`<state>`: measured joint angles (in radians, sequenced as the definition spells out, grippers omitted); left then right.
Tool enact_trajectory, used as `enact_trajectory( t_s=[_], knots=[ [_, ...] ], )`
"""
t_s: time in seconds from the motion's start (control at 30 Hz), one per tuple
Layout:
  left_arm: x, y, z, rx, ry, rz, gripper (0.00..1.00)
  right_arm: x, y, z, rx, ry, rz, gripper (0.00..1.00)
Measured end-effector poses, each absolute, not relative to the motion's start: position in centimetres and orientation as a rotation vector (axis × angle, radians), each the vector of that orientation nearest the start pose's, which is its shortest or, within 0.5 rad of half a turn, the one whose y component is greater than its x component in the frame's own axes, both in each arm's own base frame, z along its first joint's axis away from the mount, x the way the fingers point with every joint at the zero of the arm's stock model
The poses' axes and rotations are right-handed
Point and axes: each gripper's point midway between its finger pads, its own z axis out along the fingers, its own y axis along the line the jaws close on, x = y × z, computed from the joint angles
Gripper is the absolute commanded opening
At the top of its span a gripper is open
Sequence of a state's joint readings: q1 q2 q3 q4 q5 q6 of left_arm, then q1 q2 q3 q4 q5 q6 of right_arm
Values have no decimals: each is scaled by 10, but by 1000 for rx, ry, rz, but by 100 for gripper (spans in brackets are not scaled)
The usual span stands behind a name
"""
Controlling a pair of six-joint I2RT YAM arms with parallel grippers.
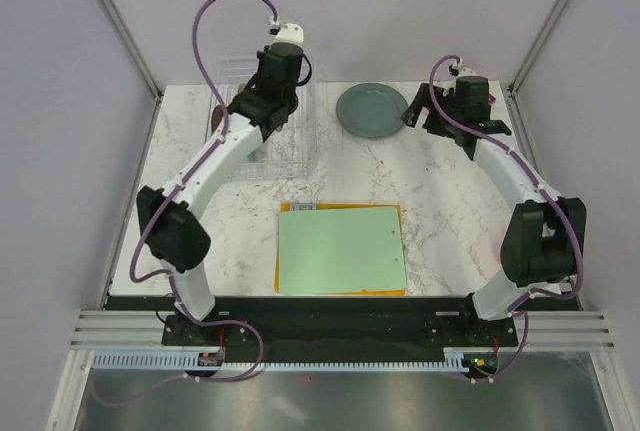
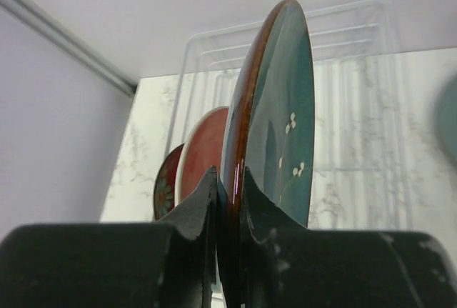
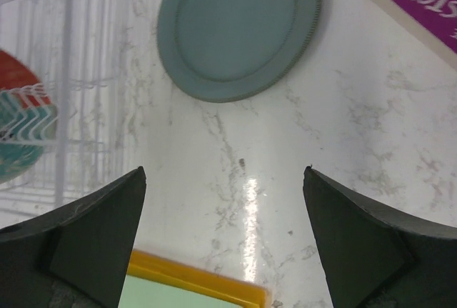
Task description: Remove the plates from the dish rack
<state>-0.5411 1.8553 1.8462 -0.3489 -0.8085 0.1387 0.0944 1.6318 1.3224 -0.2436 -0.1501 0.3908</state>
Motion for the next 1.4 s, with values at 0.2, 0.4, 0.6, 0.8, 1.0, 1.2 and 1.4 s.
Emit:
enact_trajectory(
  t_s=[0.2, 0.4, 0.6, 0.8, 1.0, 1.2, 1.4],
  knots=[
    [458, -173, 372, 64, 1830, 53, 2, 470, 125, 223, 122, 2058, 711, 98],
    [431, -210, 375, 48, 1840, -331, 2, 469, 163, 244, 43, 1962, 972, 98],
    [418, -252, 315, 55, 1976, -603, 2, 456, 191, 250, 0, 1908, 1163, 98],
    [411, -274, 286, 27, 2040, -758, 2, 450, 207, 249, -20, 1886, 1264, 98],
    [417, -284, 299, -4, 1969, -883, 2, 447, 215, 234, 0, 1894, 1348, 71],
    [423, -276, 295, -68, 1959, -971, 2, 436, 218, 244, 6, 1874, 1493, 0],
    [425, -269, 291, -78, 1949, -948, 74, 437, 217, 249, 5, 1872, 1485, 0]
  ],
)
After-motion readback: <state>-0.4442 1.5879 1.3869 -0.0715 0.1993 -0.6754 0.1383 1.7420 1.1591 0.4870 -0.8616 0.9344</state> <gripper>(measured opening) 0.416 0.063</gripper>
